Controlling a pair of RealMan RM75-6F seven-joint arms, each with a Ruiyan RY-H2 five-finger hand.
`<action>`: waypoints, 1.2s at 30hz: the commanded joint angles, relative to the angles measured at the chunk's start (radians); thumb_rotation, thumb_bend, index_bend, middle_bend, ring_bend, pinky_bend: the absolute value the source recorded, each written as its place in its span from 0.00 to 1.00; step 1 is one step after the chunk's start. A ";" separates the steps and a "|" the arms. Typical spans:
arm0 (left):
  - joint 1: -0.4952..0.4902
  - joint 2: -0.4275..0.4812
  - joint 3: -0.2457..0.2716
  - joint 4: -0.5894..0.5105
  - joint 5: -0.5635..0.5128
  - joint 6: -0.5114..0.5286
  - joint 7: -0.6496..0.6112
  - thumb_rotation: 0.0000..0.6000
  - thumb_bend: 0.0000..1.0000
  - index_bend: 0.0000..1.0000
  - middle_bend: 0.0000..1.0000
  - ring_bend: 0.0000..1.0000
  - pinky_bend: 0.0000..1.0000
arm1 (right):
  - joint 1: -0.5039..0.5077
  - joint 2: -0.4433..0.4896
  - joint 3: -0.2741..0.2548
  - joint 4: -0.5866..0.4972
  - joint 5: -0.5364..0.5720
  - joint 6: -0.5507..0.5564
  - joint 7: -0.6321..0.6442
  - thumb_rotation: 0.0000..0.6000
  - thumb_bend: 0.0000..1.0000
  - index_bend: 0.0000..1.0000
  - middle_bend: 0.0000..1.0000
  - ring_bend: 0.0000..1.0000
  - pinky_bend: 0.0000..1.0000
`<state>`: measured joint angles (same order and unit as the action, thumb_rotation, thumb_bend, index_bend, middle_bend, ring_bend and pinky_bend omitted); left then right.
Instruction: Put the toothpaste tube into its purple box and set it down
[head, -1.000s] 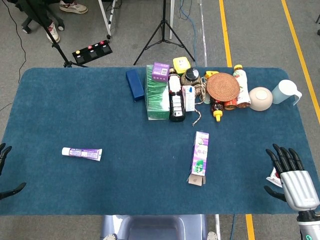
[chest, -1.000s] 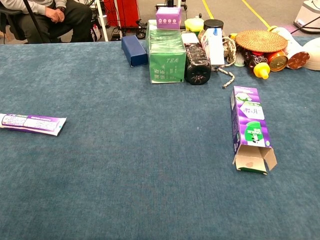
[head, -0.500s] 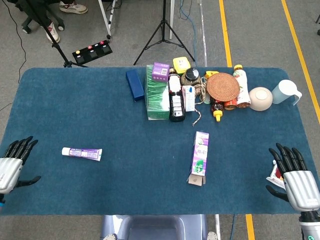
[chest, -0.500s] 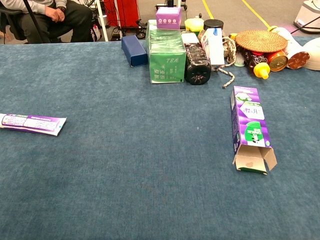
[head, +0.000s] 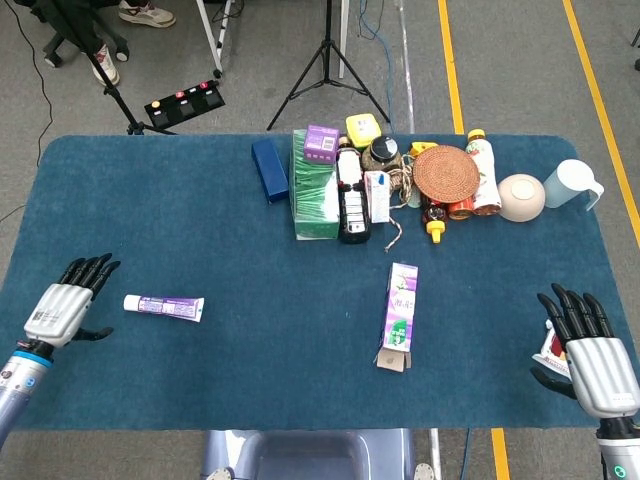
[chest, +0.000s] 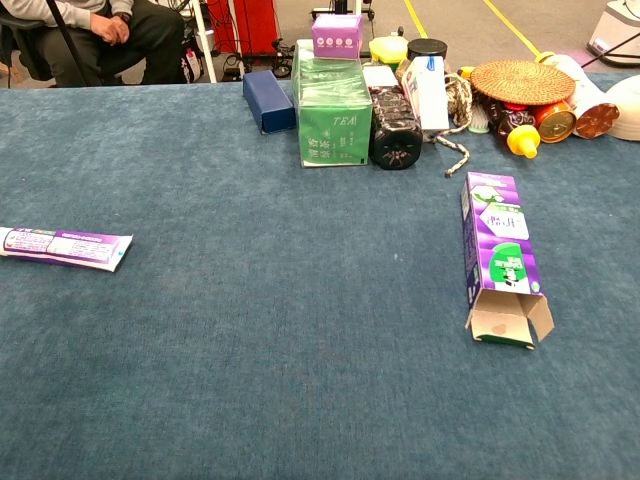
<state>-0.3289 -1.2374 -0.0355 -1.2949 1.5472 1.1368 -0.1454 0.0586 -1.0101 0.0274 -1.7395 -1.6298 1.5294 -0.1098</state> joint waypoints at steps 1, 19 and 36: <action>-0.015 -0.021 0.000 0.003 -0.013 -0.016 0.027 1.00 0.11 0.00 0.00 0.00 0.02 | 0.000 0.001 -0.001 0.000 -0.002 0.000 0.003 1.00 0.00 0.01 0.00 0.00 0.00; -0.095 -0.149 -0.040 -0.101 -0.137 -0.095 0.287 1.00 0.11 0.00 0.00 0.00 0.02 | 0.006 0.004 0.002 0.004 0.008 -0.011 0.019 1.00 0.00 0.01 0.00 0.00 0.00; -0.196 -0.262 -0.078 -0.066 -0.224 -0.164 0.436 1.00 0.11 0.00 0.00 0.00 0.02 | 0.008 0.016 0.017 0.008 0.041 -0.011 0.062 1.00 0.00 0.01 0.00 0.00 0.00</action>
<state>-0.5176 -1.4915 -0.1109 -1.3641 1.3346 0.9773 0.2772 0.0664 -0.9937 0.0449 -1.7315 -1.5888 1.5184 -0.0483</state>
